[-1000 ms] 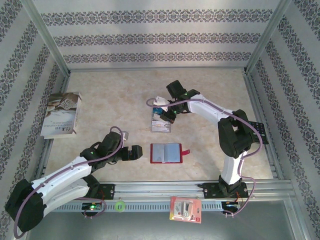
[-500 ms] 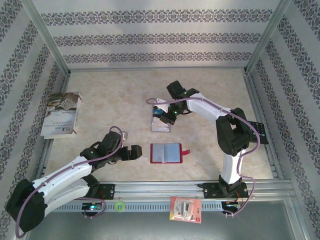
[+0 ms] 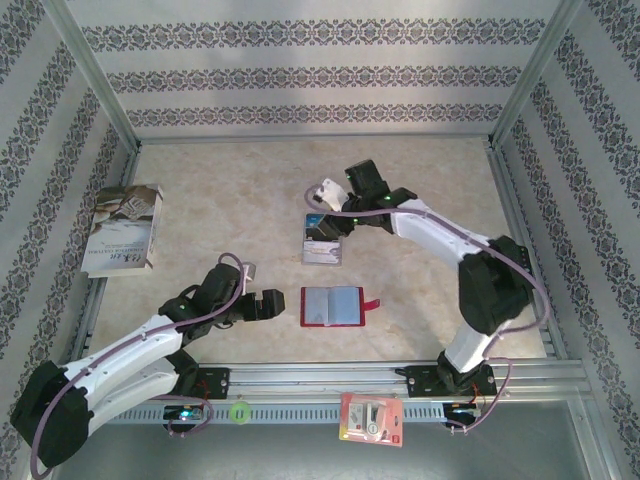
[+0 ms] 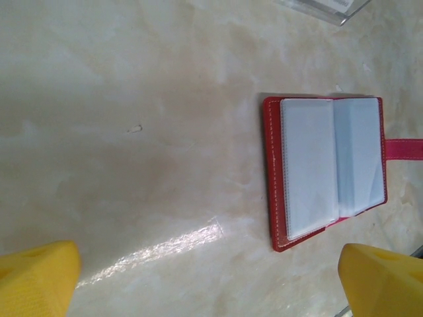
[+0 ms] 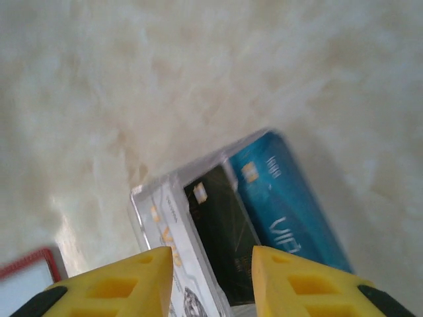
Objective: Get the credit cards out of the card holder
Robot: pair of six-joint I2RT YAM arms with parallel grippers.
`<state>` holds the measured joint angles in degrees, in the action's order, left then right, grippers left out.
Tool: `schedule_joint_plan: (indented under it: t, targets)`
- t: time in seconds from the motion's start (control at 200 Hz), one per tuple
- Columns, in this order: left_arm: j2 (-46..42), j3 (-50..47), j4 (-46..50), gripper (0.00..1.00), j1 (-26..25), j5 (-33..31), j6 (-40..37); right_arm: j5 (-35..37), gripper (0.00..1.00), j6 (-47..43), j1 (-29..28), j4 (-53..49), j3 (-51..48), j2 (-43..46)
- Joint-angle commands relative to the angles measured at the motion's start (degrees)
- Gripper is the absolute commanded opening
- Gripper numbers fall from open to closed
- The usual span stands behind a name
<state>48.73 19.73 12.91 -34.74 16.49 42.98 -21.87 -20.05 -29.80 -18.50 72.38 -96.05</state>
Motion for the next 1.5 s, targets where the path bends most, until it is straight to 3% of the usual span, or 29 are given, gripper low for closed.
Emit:
schedule_joint_plan:
  t: [0.0, 0.175, 0.4, 0.65, 0.854, 1.304, 1.494]
  targets:
    - [-2.25, -0.83, -3.37, 1.0, 0.9, -0.52, 1.49, 0.29, 0.4, 13.29, -1.42, 13.56, -3.93, 6.2]
    - [-4.54, -1.08, -4.79, 1.0, 0.9, -2.27, 1.02, 11.61, 0.41, 34.43, -5.58, 13.17, -9.79, 9.22]
    - [-6.71, -3.91, -7.43, 1.0, 1.01, -3.35, 2.01, 21.24, 0.41, 43.23, -14.65, 2.69, -18.48, 11.78]
    - [-10.69, -6.44, -3.84, 0.99, 1.08, -8.26, 3.12, 25.85, 0.41, 47.27, -27.74, 0.33, -23.03, 8.66]
    - [-13.81, -6.71, -0.44, 0.99, 1.09, -8.95, 3.15, 28.68, 0.39, 47.68, -33.29, -0.49, -19.68, 1.77]
    - [-14.87, -6.98, 0.1, 0.99, 1.24, -7.79, 2.25, 30.91, 0.4, 47.31, -35.94, -4.41, -15.78, -4.65]
    - [-14.8, -6.89, 0.04, 0.99, 1.25, -7.5, 2.04, 30.26, 0.22, 47.53, -35.94, -2.52, -17.26, -4.77]
